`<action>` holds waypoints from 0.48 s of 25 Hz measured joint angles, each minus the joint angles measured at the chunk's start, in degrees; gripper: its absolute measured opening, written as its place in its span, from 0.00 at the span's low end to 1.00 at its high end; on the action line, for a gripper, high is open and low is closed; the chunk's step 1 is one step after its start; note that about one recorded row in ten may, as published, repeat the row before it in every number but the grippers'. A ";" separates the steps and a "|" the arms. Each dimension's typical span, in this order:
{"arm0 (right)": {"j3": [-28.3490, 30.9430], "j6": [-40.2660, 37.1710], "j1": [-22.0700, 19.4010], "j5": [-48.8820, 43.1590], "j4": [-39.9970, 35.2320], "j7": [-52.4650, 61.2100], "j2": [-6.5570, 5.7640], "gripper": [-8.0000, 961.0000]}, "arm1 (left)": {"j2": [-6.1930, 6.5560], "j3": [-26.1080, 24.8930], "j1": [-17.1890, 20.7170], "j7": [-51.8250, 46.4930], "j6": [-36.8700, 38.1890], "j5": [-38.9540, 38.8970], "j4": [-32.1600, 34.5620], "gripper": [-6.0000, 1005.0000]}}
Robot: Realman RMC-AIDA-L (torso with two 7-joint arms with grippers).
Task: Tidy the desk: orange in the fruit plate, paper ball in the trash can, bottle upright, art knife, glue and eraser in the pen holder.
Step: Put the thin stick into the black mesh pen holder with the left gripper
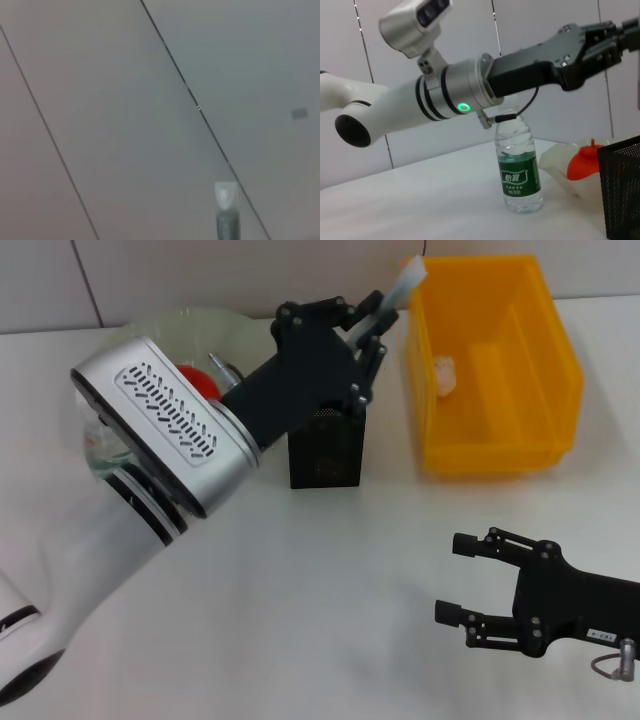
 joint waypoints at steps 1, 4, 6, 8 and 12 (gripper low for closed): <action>0.03 0.00 0.04 0.00 -0.01 0.02 0.00 0.87 | -0.03 -0.46 -0.57 -0.10 -0.70 -0.19 -1.05 0.14; 0.04 -0.01 0.12 0.00 -0.01 0.25 0.00 0.87 | -0.07 -0.70 -1.08 -0.33 -1.13 -0.78 -2.02 0.14; -0.05 0.09 0.19 0.00 -0.01 0.55 0.00 0.87 | -0.08 -0.46 -1.21 -0.40 -1.20 -1.44 -2.31 0.14; -0.09 0.14 0.19 0.00 -0.01 0.57 0.00 0.87 | -0.08 -0.26 -1.22 -0.39 -1.21 -1.69 -2.56 0.14; -0.14 0.17 0.19 0.00 -0.01 0.59 0.00 0.87 | -0.09 -0.19 -1.23 -0.62 -1.57 -1.78 -3.14 0.14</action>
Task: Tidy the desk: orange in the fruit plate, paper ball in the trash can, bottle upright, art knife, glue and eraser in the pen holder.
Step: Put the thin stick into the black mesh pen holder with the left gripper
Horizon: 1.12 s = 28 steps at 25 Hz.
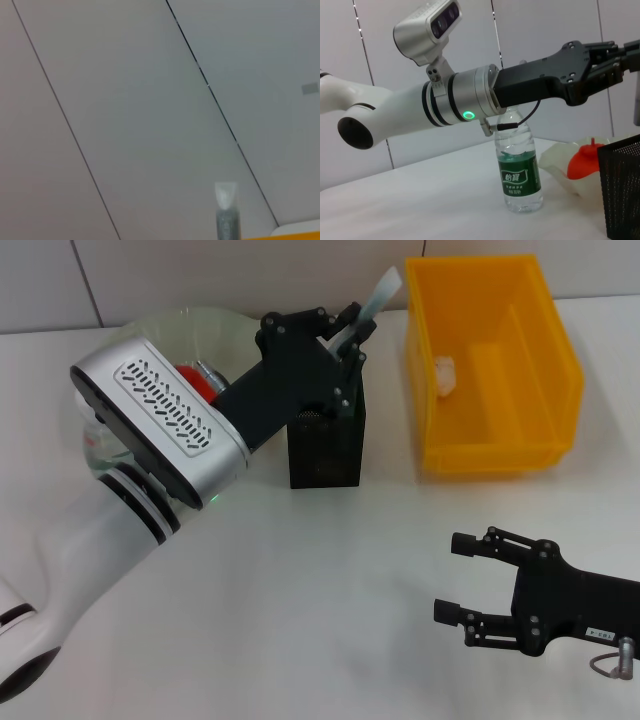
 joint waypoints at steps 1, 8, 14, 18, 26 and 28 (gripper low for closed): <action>0.00 0.00 0.00 0.00 0.00 0.00 0.00 0.87 | 0.00 0.03 0.03 -0.07 -0.17 -0.02 -0.02 0.14; 0.11 -0.05 0.19 0.00 0.00 0.00 0.00 0.87 | 0.00 0.53 0.40 -0.14 -2.18 -0.07 -0.26 0.14; 0.09 -0.07 0.29 0.01 0.00 0.00 0.01 0.87 | 0.00 0.73 0.51 -1.12 -2.45 -0.13 -0.30 0.14; 0.09 -0.20 0.39 0.01 0.00 0.00 0.04 0.87 | 0.00 0.77 0.52 -3.75 -2.45 -0.14 -0.38 0.14; 0.29 -0.40 0.42 0.06 0.00 0.01 0.09 0.87 | 0.00 0.79 0.01 -6.71 -2.49 -0.14 -2.01 0.14; 0.28 -0.41 0.43 0.11 0.00 0.03 0.09 0.87 | 0.00 0.79 0.00 -6.85 -2.52 -0.14 -2.15 0.14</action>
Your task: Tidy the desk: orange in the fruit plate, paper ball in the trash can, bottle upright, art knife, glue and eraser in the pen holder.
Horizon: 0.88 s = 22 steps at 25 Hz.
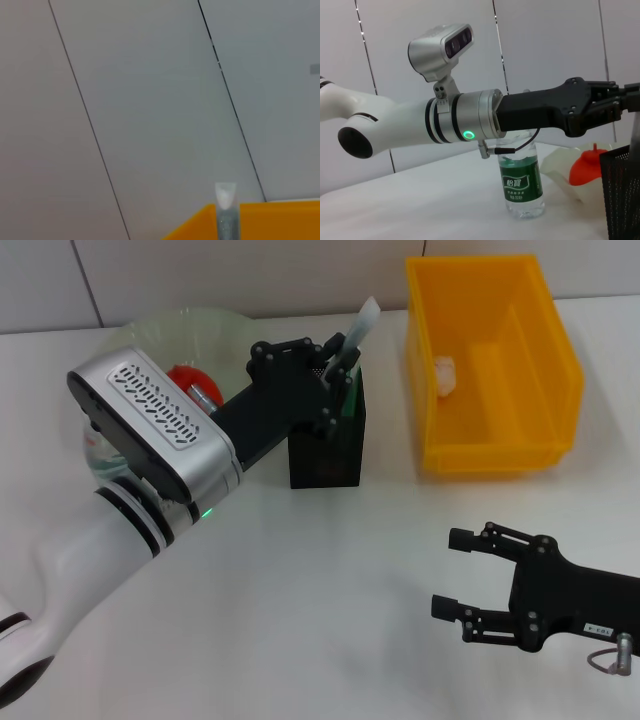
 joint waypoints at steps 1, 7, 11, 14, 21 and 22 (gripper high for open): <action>-0.06 0.00 0.08 0.03 0.00 0.02 0.00 0.87 | 0.00 -0.03 0.00 -0.19 -0.01 0.00 -0.03 0.14; -0.26 0.00 0.17 0.04 -0.15 0.52 0.00 0.87 | 0.00 -0.14 -0.03 -2.22 -0.01 0.01 -0.34 0.14; 0.08 -0.02 0.11 0.02 -0.23 0.70 0.00 0.87 | 0.00 -0.07 0.02 -2.95 -0.01 0.01 -0.34 0.17; 0.12 -0.20 0.05 0.01 -0.26 0.77 0.00 0.87 | 0.00 -0.27 0.27 -3.75 0.05 0.01 -0.35 0.19; 1.33 -0.99 -0.50 0.26 -1.40 1.09 -0.28 0.87 | 1.21 -0.86 5.72 -11.70 6.76 5.43 5.96 0.52; 1.52 -1.65 -0.70 0.26 -1.96 1.56 -0.41 0.87 | 1.21 -0.86 5.72 -11.70 6.76 5.43 5.96 0.57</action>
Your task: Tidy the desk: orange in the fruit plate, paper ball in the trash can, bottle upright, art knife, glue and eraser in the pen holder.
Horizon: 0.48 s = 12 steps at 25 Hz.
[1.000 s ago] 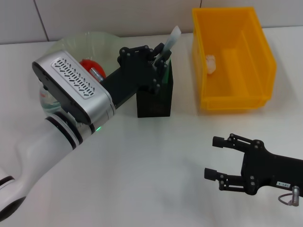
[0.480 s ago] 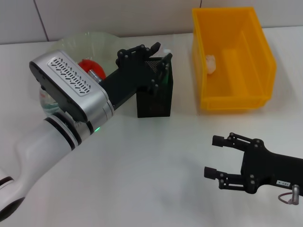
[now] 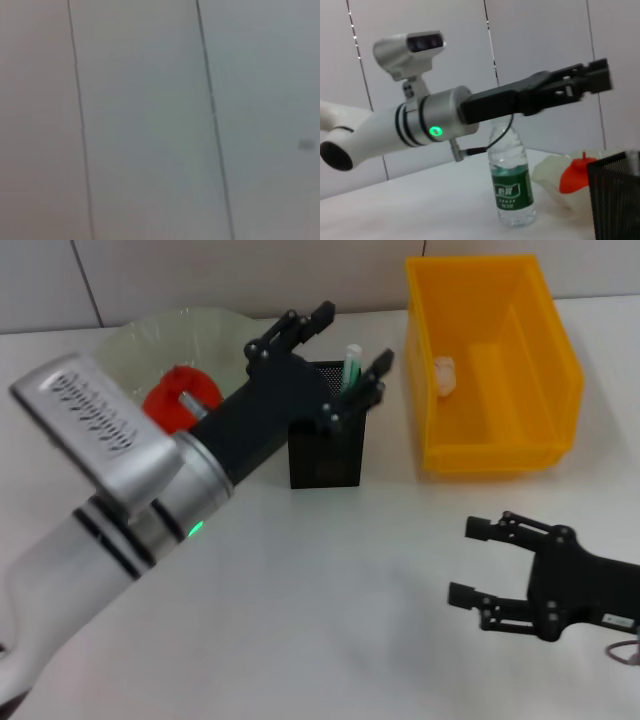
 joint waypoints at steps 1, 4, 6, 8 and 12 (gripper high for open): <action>0.23 -0.79 -0.22 0.00 -0.72 0.70 -0.21 0.87 | 0.35 -0.49 1.60 -2.27 0.45 2.62 1.74 0.61; 2.13 -3.01 -1.64 -0.07 -4.77 4.90 -0.76 0.87 | 1.57 -2.91 5.72 -10.14 2.30 13.48 6.25 0.72; 2.64 -3.14 -1.89 -0.14 -5.37 5.39 -0.84 0.87 | 2.57 -5.22 8.74 -15.59 5.70 22.84 8.37 0.79; 3.49 -3.38 -2.44 -0.27 -6.32 5.53 -1.00 0.87 | 3.68 -8.85 11.28 -22.54 10.37 32.17 9.76 0.86; 4.09 -4.78 -2.91 -0.28 -7.53 5.55 -1.08 0.87 | 4.35 -18.45 13.05 -33.29 21.12 45.54 6.31 0.86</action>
